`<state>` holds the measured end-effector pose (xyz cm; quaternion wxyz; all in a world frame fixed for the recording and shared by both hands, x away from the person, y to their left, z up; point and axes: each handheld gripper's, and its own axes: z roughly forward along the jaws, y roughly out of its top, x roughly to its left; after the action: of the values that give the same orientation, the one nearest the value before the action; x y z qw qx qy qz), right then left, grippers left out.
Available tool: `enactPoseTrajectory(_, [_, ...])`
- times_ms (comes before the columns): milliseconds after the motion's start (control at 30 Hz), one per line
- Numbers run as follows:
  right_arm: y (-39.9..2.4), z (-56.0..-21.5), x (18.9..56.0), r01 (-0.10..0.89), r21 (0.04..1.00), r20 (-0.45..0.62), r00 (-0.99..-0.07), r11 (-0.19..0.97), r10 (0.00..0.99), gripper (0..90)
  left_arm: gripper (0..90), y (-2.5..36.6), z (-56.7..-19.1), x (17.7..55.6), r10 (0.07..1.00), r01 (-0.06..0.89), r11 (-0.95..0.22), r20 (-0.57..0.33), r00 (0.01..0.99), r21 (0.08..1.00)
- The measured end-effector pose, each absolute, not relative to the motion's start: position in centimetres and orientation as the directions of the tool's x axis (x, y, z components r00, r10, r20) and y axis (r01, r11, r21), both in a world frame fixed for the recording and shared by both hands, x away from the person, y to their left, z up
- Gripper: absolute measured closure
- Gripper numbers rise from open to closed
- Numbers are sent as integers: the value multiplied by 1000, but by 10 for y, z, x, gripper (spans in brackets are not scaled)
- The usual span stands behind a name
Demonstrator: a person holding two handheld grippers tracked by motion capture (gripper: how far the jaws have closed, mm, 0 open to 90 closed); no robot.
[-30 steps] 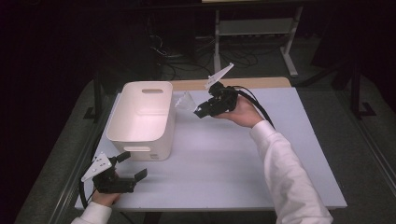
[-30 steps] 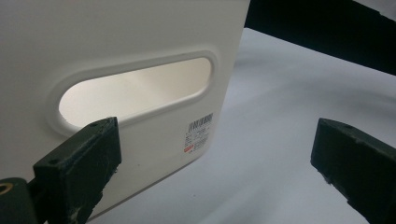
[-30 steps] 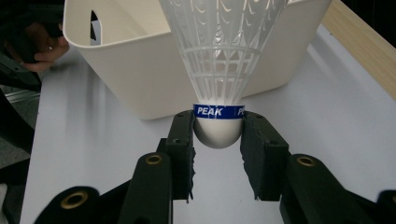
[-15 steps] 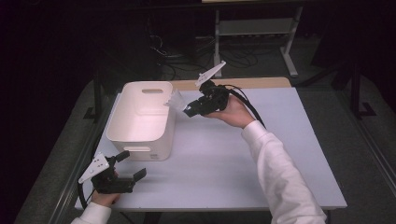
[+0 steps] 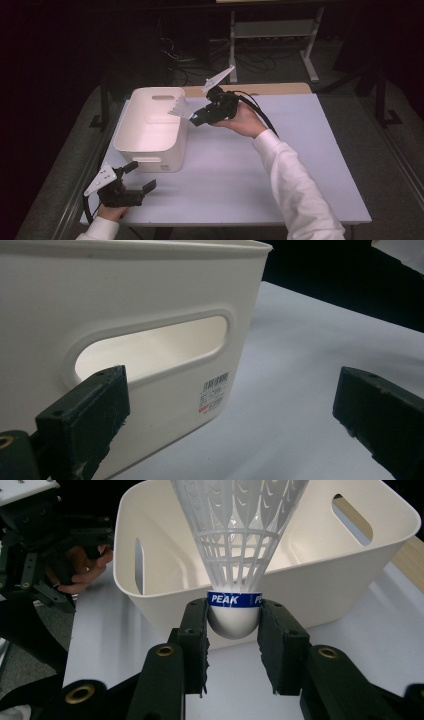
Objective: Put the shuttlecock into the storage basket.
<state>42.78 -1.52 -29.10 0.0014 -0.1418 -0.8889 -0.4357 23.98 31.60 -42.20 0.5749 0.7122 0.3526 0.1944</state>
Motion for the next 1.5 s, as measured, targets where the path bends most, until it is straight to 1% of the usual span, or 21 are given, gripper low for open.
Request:
enactPoseTrajectory(600, [4, -279, 425, 210, 785, 105, -972, 583, 209, 639, 13, 316, -422, 240, 722, 280, -94, -128, 680, 955])
enactPoseTrajectory(733, [8, -278, 424, 205, 782, 102, -974, 589, 205, 640, 13, 315, -423, 240, 723, 288, -85, -140, 677, 954])
enactPoseTrajectory(1133, [17, -271, 421, 185, 780, 85, -978, 598, 192, 639, 14, 316, -422, 240, 726, 284, -89, -133, 675, 955])
enactPoseTrajectory(1267, [22, -270, 422, 181, 782, 86, -979, 597, 185, 640, 13, 316, -422, 240, 726, 283, -87, -134, 675, 955])
enactPoseTrajectory(1300, [23, -271, 423, 168, 782, 72, -981, 600, 181, 639, 14, 316, -422, 240, 726, 283, -87, -134, 675, 955])
enactPoseTrajectory(1333, [25, -270, 421, 179, 779, 83, -979, 601, 184, 639, 13, 316, -422, 240, 726, 283, -87, -133, 675, 955])
enactPoseTrajectory(1400, [28, -271, 422, 166, 781, 75, -982, 602, 174, 639, 13, 316, -422, 240, 725, 282, -87, -134, 675, 955])
enactPoseTrajectory(1433, [30, -271, 421, 179, 776, 87, -980, 604, 179, 639, 13, 317, -422, 240, 725, 282, -88, -132, 676, 955])
enactPoseTrajectory(1467, [32, -272, 423, 160, 778, 70, -983, 607, 170, 639, 13, 317, -422, 240, 725, 282, -87, -133, 675, 955])
enactPoseTrajectory(1500, [34, -273, 423, 165, 774, 77, -983, 611, 169, 639, 13, 317, -422, 240, 725, 283, -88, -133, 676, 955])
